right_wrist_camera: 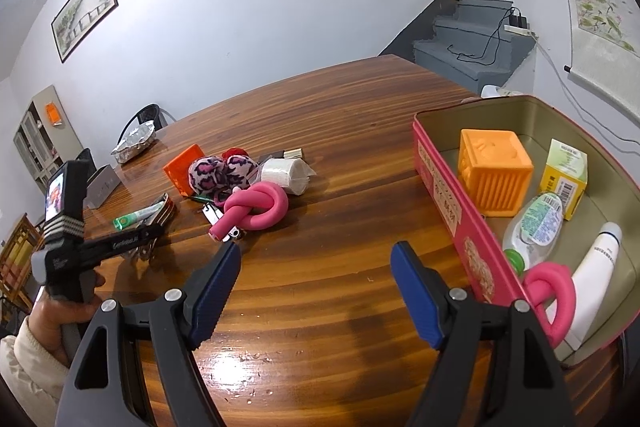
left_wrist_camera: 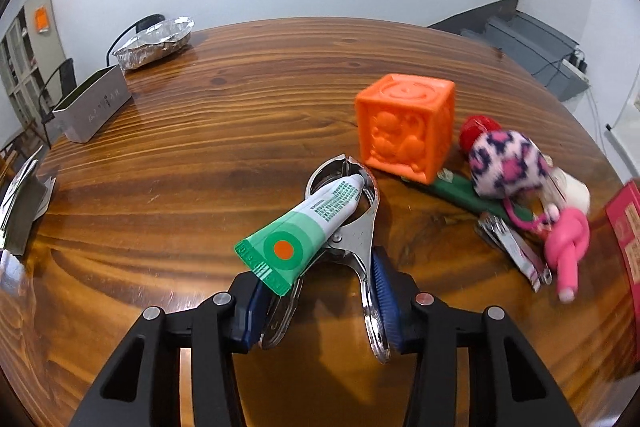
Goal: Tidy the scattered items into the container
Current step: 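Lift the silver clip with the left gripper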
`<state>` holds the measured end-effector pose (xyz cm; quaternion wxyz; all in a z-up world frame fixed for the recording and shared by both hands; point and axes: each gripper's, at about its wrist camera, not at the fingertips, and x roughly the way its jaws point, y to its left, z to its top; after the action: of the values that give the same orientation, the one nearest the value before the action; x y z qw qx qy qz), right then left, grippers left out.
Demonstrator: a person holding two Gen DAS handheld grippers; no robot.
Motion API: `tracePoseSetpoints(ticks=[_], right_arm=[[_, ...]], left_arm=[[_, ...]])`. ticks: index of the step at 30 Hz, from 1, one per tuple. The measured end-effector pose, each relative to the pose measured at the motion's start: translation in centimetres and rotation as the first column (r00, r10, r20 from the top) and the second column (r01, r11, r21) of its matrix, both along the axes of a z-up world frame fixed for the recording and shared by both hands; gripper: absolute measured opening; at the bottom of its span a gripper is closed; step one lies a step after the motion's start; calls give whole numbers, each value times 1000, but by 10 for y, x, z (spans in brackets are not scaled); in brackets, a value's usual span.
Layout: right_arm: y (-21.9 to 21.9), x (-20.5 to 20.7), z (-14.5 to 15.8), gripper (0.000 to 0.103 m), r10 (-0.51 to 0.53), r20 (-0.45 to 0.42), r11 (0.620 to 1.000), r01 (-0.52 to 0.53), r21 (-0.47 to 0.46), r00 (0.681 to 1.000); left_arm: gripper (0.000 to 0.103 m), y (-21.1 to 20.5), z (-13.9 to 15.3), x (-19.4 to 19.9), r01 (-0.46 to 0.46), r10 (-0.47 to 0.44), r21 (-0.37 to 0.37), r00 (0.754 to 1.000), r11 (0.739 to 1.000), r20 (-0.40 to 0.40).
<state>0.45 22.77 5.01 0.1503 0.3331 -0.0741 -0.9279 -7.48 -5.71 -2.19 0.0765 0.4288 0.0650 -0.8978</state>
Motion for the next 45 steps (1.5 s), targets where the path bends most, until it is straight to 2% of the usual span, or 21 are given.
tracePoseSetpoints(ticks=[8, 10, 11, 13, 19, 23, 26, 36, 40, 45], right_arm=[[-11, 6, -1, 80, 67, -23, 998, -67, -2, 997], [-17, 8, -2, 80, 102, -29, 995, -102, 0, 994], [-20, 9, -3, 80, 112, -29, 994, -112, 5, 993], [-26, 10, -4, 80, 129, -26, 992, -129, 15, 991], [-39, 14, -8, 80, 137, -14, 990, -136, 25, 991], [-61, 20, -5, 80, 205, -25, 978, -204, 48, 978], [-81, 26, 0, 80, 260, -52, 964, -256, 78, 964], [-106, 30, -10, 80, 312, -21, 948, -310, 68, 950], [-117, 35, -9, 80, 356, -27, 931, -352, 95, 934], [-138, 38, -9, 80, 433, -10, 893, -427, 141, 902]], left_arm=[[46, 3, 10, 60, 69, -68, 17, 997, 998, -48], [44, 2, 12, 73, 94, -93, 16, 994, 995, -57], [38, 2, 13, 79, 105, -104, 19, 993, 994, -62], [38, -1, 11, 87, 118, -115, 35, 991, 992, -71], [38, -10, 11, 95, 152, -148, 32, 983, 988, -113], [37, -9, 4, 98, 203, -199, 34, 975, 979, -95], [37, -9, 8, 107, 222, -215, 46, 969, 974, -122], [37, -21, 53, 128, 220, -200, 60, 949, 974, -244], [37, -26, 61, 136, 201, -182, 51, 949, 978, -256], [37, -40, 57, 137, 132, -115, 57, 964, 990, -240]])
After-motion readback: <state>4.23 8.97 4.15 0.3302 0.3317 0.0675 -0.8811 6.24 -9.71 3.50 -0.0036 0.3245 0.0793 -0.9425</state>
